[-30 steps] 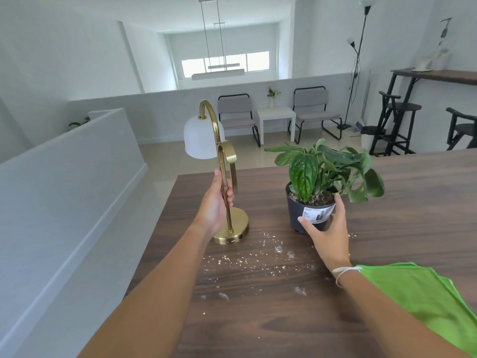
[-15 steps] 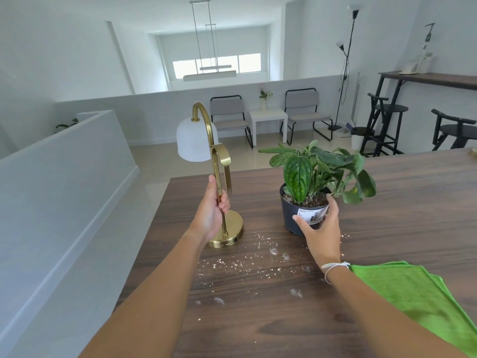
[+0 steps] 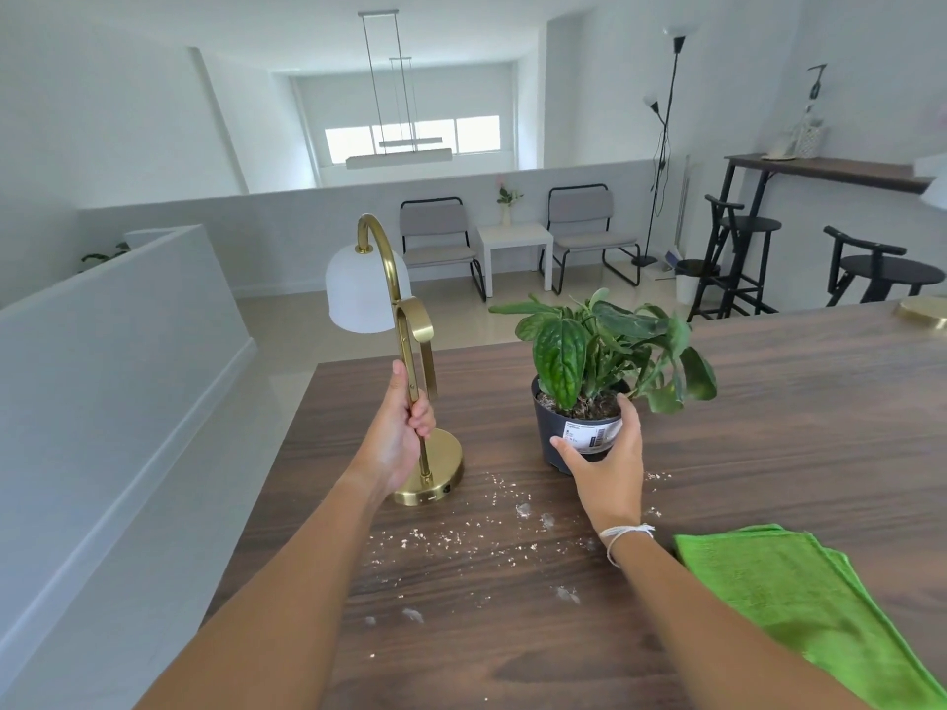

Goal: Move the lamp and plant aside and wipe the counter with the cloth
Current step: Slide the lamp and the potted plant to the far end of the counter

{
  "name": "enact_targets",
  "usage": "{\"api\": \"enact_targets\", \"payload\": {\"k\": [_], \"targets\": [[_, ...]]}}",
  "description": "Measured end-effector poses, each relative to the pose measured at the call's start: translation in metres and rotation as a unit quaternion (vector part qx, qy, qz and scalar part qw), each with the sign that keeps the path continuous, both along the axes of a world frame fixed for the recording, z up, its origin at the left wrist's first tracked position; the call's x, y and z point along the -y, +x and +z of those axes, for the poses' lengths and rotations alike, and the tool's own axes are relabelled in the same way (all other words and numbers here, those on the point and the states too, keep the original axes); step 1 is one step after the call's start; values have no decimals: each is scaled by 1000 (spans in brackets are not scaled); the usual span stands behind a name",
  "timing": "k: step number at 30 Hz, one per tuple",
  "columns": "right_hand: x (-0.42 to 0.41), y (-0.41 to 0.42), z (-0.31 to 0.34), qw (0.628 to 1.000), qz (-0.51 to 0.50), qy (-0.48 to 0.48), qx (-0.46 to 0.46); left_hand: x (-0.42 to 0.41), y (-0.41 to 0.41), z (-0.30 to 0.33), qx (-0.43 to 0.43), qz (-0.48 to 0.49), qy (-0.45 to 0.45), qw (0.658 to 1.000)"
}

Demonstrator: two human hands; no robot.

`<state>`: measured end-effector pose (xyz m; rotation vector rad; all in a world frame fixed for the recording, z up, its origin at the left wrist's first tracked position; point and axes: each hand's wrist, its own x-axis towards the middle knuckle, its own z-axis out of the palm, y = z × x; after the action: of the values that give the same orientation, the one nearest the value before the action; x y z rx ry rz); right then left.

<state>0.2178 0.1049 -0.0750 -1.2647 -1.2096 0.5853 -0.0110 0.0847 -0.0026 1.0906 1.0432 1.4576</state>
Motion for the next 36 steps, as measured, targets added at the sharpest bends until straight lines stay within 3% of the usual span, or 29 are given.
{"api": "enact_targets", "payload": {"k": [25, 36], "targets": [[-36, -9, 5, 1000, -9, 6, -3, -46, -6, 30, 36, -35, 17, 999], [-95, -44, 28, 999, 41, 3, -2, -99, -40, 36, -26, -31, 28, 999]]}}
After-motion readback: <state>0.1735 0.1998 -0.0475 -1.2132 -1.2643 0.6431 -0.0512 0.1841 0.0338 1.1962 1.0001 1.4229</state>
